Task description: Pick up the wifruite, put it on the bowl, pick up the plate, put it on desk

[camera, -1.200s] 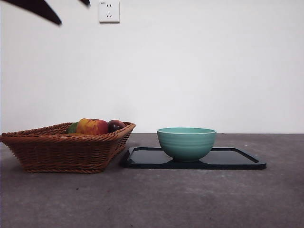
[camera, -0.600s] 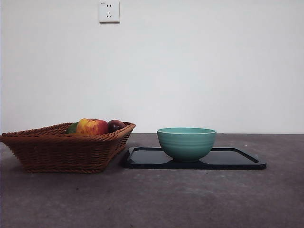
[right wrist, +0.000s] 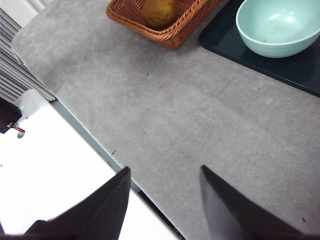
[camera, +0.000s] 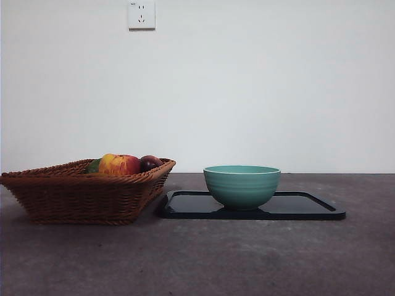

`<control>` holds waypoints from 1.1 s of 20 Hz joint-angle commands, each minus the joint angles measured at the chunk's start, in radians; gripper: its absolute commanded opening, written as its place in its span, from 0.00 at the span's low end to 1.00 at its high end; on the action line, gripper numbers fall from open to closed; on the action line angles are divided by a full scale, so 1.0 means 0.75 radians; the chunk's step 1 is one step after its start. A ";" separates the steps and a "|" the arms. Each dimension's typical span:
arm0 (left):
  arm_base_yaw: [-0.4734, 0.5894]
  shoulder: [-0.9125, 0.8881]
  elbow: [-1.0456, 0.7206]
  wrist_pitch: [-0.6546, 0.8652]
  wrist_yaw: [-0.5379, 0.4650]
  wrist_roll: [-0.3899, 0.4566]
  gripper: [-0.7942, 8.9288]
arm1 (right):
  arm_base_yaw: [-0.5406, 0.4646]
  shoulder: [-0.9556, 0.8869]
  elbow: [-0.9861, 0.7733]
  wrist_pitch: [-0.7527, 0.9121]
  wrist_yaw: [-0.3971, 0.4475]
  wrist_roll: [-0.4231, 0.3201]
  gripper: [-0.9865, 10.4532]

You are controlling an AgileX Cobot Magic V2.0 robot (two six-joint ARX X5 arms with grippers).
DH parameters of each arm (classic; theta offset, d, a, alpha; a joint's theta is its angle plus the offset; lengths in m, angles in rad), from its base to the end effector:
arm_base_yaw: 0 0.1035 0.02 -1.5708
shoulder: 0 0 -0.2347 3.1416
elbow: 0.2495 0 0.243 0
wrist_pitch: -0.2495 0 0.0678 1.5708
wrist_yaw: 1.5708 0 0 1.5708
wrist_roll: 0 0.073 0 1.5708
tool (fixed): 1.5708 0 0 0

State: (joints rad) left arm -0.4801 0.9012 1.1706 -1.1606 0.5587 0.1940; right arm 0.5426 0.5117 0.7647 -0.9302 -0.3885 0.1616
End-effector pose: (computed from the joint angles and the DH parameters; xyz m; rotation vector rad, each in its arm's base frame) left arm 0.1301 -0.1114 0.3071 0.1275 0.8321 -1.0529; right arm 0.1003 0.0928 0.2506 0.0899 0.7695 0.8350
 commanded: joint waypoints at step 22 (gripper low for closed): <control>-0.007 0.008 0.016 0.013 0.013 0.020 0.43 | -0.083 0.448 0.067 0.476 0.318 0.315 0.35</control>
State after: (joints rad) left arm -0.4801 0.9012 1.1706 -1.1595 0.5598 0.1944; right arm 0.4759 0.8356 0.7956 -0.5842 -0.1547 0.3935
